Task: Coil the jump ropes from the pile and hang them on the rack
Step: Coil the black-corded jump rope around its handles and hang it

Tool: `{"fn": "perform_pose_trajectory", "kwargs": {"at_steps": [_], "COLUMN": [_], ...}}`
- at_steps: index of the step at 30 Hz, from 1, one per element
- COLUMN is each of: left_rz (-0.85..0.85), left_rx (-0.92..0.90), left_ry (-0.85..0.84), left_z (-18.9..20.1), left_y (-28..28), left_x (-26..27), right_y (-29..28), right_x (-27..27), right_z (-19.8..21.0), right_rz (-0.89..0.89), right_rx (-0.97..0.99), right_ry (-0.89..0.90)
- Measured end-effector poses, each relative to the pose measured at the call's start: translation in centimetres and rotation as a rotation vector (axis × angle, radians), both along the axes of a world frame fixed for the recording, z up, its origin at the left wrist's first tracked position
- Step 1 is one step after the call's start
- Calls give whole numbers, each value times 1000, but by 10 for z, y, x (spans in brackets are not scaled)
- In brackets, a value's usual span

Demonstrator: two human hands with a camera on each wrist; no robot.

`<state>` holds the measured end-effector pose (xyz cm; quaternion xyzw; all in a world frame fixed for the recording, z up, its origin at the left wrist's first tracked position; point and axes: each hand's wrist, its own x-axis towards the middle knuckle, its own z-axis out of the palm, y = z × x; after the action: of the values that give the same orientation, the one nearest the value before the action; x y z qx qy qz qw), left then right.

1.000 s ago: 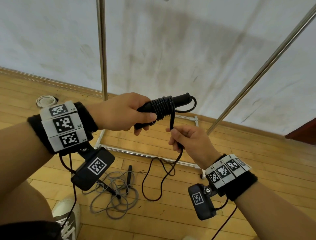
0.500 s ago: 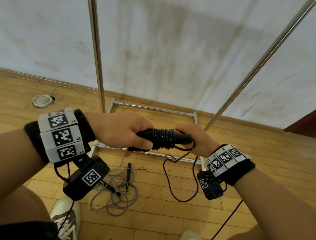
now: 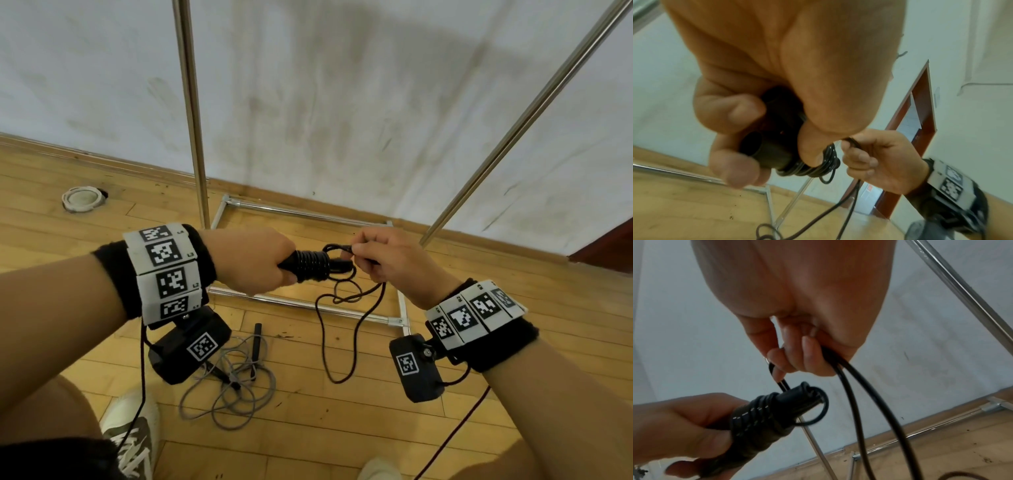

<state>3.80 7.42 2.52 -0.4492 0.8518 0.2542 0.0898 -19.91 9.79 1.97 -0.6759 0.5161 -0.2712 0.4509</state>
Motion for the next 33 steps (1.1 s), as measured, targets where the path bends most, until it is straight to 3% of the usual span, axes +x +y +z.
{"fn": "perform_pose_trajectory", "kwargs": {"at_steps": [6, 11, 17, 22, 25, 30, 33], "left_rz": [208, 223, 124, -1, -61, -110, -131], "left_rx": [-31, -19, 130, 195, 237, 282, 293], "left_ry": [289, 489, 593, 624, 600, 493, 441], "left_z": [9, 20, 33, 42, 44, 38, 36], "left_y": [-17, -17, -5, 6, 12, 22, 25], "left_x": [10, 12, 16, 20, 21, 18, 17], "right_y": [8, 13, 19, 15, 13, 16, 16], "right_x": [1, 2, 4, -3, -11, -13, -17], "right_z": [1, -5, -16, -19, -18, -22, -21], "right_rz": [27, -41, -42, 140, 228, 110, 168], "right_rx": [10, -86, -105, -84, -89, 43, -73], "right_ry": [-234, -312, -157, -42, 16, 148, 314]}}
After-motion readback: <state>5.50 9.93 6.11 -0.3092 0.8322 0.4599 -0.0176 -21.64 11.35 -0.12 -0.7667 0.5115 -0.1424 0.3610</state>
